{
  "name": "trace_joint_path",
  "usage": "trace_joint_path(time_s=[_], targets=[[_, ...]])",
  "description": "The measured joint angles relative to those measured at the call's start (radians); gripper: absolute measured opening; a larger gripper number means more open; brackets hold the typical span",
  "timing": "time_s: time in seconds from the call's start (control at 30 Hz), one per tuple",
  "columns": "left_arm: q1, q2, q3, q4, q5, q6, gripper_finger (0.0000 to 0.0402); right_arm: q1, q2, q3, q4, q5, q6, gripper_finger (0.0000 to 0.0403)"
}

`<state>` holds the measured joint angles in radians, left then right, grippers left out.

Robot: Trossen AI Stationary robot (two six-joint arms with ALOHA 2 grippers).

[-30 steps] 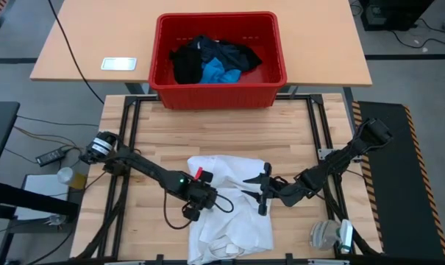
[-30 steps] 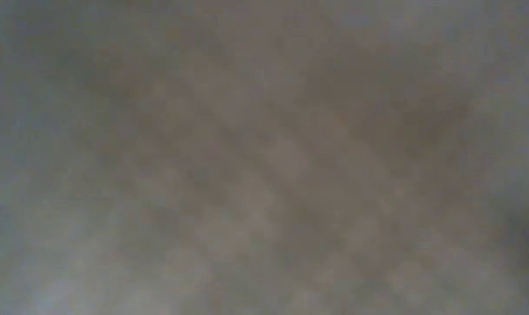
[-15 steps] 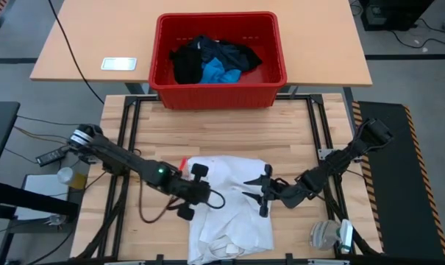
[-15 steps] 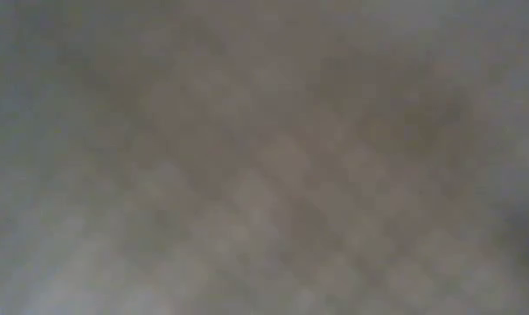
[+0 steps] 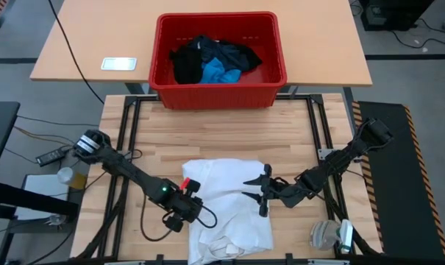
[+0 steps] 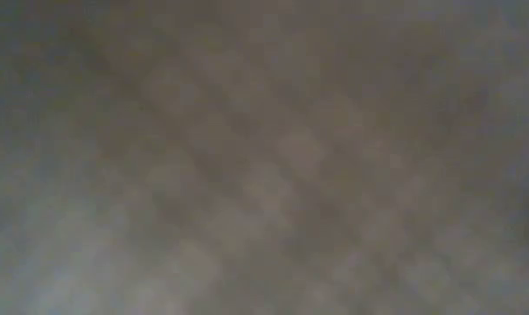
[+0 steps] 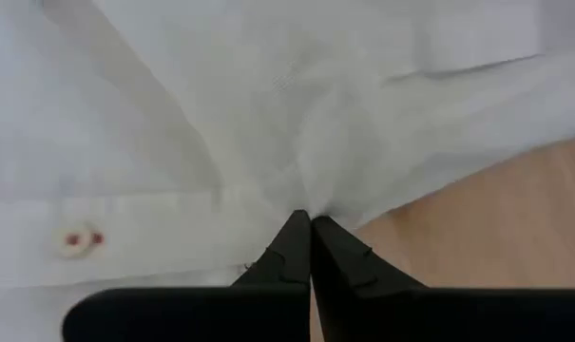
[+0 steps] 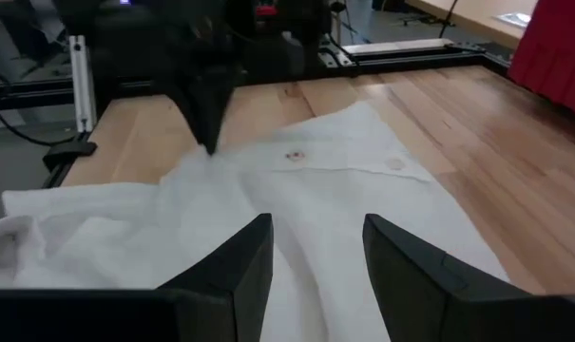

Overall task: Fold laundry
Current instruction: Fold the white polo

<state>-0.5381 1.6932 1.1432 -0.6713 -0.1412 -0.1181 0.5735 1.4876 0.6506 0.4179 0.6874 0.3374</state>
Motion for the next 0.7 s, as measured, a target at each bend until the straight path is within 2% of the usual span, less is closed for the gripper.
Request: trace_joint_path(time_s=[0.1, 0.2, 0.33, 0.5, 0.57, 0.7], targets=[[0.0, 0.014, -0.011, 0.011, -0.008, -0.026, 0.0024, 0.0, 0.0, 0.0, 0.0, -0.025, 0.003, 0.0172], [-0.005, 0.013, -0.01, 0.034, -0.015, -0.033, 0.0059, 0.0, 0.0, 0.0, -0.001, -0.063, 0.025, 0.0172], [-0.022, -0.002, 0.004, 0.046, -0.014, -0.045, 0.0133, 0.001, 0.0, 0.0, -0.02, -0.134, 0.053, 0.0172], [-0.031, -0.02, 0.111, -0.055, 0.031, -0.11, 0.0219, 0.006, 0.0, 0.005, -0.042, -0.192, 0.086, 0.0172], [-0.031, -0.037, 0.133, -0.119, -0.01, -0.12, 0.0235, 0.005, 0.0, 0.037, -0.11, -0.202, 0.086, 0.0172], [-0.006, -0.075, 0.101, -0.139, -0.179, -0.099, 0.0239, -0.032, -0.001, 0.101, -0.361, -0.176, 0.122, 0.0172]])
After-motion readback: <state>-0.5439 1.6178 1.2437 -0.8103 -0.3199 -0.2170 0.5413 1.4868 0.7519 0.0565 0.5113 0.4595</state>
